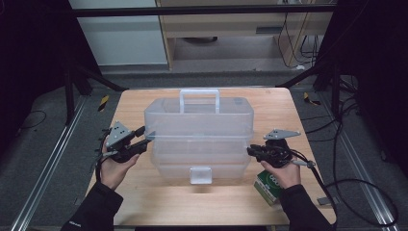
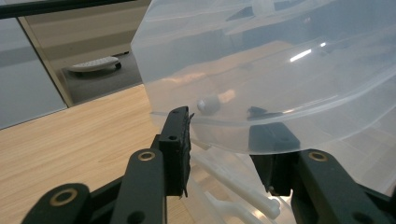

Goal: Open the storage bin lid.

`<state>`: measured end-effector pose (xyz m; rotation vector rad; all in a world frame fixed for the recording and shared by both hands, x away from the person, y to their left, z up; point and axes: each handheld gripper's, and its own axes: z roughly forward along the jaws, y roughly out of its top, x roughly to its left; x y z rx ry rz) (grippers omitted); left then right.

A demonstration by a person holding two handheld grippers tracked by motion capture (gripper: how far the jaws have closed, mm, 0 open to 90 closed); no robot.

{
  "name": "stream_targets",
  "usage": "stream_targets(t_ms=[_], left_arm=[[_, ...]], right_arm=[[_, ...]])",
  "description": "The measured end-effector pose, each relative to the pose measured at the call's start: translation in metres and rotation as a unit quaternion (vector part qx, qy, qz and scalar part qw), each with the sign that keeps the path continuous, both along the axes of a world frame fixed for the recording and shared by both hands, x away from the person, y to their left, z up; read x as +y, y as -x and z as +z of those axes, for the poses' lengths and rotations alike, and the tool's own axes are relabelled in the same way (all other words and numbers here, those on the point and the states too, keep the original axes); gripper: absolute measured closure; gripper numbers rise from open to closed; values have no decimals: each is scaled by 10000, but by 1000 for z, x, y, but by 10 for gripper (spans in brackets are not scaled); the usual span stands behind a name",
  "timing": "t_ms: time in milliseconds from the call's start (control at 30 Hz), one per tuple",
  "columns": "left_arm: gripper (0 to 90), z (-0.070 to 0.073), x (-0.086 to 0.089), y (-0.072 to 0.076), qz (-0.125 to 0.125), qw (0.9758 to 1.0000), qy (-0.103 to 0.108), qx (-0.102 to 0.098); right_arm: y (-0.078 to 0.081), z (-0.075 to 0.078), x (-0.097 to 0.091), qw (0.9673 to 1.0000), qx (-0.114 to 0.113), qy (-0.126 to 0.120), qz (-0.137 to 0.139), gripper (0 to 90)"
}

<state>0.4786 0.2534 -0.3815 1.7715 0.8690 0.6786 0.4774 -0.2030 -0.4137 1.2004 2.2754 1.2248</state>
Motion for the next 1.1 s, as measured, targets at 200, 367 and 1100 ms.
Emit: stream_targets(t_ms=[200, 367, 1100], left_arm=[[585, 5, 0, -2, 5, 10000, -34, -26], [584, 9, 0, -6, -15, 10000, 8, -21], [602, 27, -5, -21, 155, 9994, 156, -280]], right_arm=[[-1, -2, 2, 10000, 44, -16, -35, 764], [-1, -2, 2, 10000, 72, -38, -43, 765], [-1, -2, 2, 10000, 45, -19, -42, 767]])
